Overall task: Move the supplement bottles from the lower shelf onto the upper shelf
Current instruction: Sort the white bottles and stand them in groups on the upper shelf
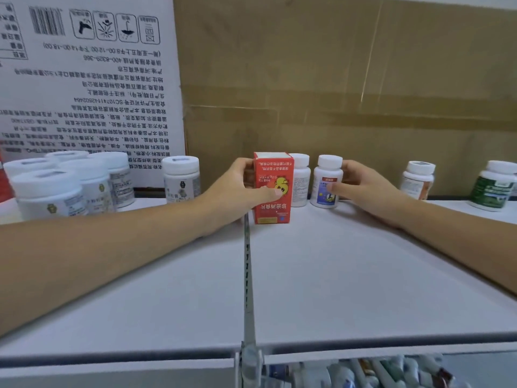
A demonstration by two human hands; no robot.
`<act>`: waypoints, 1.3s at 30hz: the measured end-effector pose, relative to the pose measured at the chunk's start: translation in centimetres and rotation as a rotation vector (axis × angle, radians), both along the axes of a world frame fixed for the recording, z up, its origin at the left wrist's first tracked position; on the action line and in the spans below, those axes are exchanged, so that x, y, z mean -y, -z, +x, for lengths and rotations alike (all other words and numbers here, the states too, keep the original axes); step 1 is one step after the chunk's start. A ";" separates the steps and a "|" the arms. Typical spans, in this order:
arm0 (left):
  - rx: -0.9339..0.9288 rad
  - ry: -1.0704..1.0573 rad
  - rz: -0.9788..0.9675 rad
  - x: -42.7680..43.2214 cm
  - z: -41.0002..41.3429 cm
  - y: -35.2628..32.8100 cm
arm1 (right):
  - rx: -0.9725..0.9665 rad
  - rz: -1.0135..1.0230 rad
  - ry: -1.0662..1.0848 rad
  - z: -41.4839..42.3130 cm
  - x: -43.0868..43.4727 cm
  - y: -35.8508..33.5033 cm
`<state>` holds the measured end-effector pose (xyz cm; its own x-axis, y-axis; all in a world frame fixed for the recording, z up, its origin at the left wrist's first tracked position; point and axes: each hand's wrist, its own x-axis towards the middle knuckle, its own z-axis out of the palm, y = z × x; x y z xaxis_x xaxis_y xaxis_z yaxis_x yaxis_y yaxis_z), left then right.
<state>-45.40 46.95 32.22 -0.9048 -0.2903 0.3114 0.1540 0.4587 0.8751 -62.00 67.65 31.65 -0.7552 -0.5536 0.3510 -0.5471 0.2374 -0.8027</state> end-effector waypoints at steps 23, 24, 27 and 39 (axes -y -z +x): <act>0.108 -0.041 0.010 -0.4 1.6 -1.9 | -0.450 0.327 -0.076 4.7 -0.4 -3.5; 0.110 -0.040 0.029 -0.5 2.4 -2.3 | -0.435 0.475 -0.145 6.0 -0.3 -3.6; 0.123 -0.058 0.037 -0.2 5.7 -3.4 | -0.454 0.697 -0.286 9.8 0.3 -3.3; 0.104 -0.247 0.063 6.3 24.2 -3.9 | -0.667 0.669 -0.486 24.1 10.8 -2.7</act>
